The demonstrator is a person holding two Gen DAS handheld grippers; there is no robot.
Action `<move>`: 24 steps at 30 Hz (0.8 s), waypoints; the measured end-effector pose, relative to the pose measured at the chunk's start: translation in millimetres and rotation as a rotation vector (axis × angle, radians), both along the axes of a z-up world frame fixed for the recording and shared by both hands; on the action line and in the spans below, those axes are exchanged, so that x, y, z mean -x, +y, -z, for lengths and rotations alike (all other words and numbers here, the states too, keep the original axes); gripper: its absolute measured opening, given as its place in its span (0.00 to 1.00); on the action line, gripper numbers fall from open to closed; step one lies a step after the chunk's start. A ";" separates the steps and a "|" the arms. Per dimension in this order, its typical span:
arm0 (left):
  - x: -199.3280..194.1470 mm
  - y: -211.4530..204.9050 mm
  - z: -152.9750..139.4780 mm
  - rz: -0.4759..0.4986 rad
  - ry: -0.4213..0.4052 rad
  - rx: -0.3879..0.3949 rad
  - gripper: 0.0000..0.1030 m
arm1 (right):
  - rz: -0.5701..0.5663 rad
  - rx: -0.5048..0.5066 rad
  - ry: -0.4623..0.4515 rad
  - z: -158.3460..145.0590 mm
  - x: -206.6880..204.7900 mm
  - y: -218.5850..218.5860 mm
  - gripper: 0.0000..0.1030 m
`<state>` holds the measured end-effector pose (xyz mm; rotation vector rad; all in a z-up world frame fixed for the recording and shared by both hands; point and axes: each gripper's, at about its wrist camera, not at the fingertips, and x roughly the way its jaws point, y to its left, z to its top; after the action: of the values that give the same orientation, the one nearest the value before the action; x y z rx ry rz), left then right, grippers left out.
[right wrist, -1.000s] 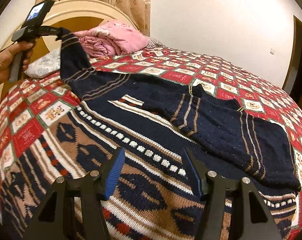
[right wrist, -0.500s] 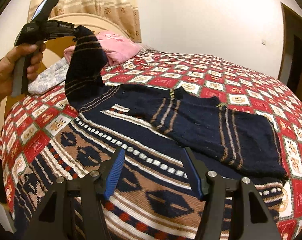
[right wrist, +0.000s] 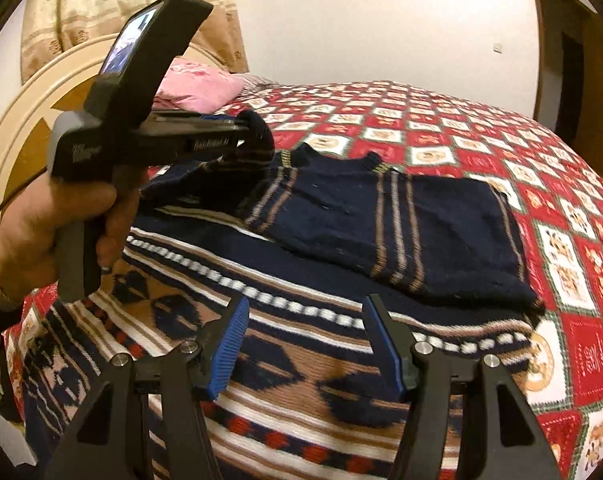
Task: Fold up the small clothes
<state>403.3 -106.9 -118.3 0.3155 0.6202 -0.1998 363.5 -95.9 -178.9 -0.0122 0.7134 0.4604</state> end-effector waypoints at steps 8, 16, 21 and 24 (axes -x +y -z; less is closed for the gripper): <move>41.7 17.3 -48.8 0.095 -0.203 0.011 1.00 | 0.040 -0.085 0.099 4.1 -22.9 -23.4 0.69; 23.8 96.9 -16.8 -0.203 -0.114 -0.015 1.00 | 0.001 -0.250 0.222 -4.6 -72.5 -17.9 0.69; 11.8 163.6 30.1 -0.417 0.008 0.038 1.00 | 0.041 -0.414 0.356 3.7 -131.1 -8.7 0.59; 10.3 183.2 42.2 -0.462 0.049 0.114 1.00 | 0.065 -0.438 0.426 15.1 -157.8 7.3 0.56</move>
<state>392.9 76.3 -160.5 0.0522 0.7103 0.2015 521.2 -88.6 -194.0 0.5327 1.0133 0.5558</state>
